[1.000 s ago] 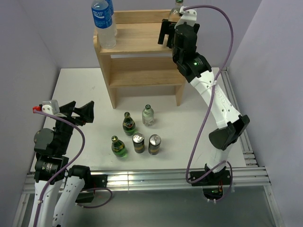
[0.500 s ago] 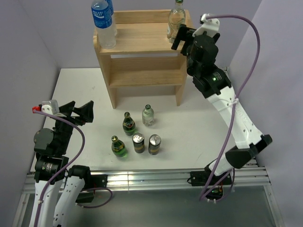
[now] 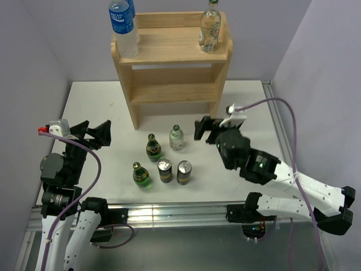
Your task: Place and organize the beverage onto the shelf
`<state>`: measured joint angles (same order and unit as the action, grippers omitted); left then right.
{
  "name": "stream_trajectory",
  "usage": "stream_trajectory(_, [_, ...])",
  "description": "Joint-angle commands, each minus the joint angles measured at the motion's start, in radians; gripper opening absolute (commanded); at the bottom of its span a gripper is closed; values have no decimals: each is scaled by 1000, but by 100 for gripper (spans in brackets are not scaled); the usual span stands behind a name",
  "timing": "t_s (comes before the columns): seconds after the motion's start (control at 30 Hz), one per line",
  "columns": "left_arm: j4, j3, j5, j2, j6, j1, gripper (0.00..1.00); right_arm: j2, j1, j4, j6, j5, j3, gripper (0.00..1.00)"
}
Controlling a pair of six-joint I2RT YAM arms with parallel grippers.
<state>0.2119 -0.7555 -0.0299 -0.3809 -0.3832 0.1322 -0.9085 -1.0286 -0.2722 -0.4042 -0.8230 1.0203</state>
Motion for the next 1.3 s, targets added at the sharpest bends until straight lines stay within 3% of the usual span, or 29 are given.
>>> stream_trajectory(0.0, [-19, -4, -16, -3, 10, -8, 99, 60, -123, -13, -200, -85, -152, 100])
stream_trajectory(0.13, [-19, -2, -19, -6, 10, -11, 99, 66, -257, -68, -391, -123, -308, 100])
stream_trajectory(0.27, [-19, -1, -24, -9, 9, -13, 99, 30, -381, -143, -603, -183, -365, 100])
stream_trajectory(0.67, [-17, -2, -28, -18, 9, -13, 99, -159, -603, -300, -875, -285, -301, 100])
stream_trajectory(0.83, [-17, -2, -27, -15, 7, -13, 99, -213, -611, -251, -901, -281, -347, 100])
stream_trajectory(1.27, [-17, -1, -30, -9, 9, -14, 99, -348, -479, 180, -688, -180, -496, 100])
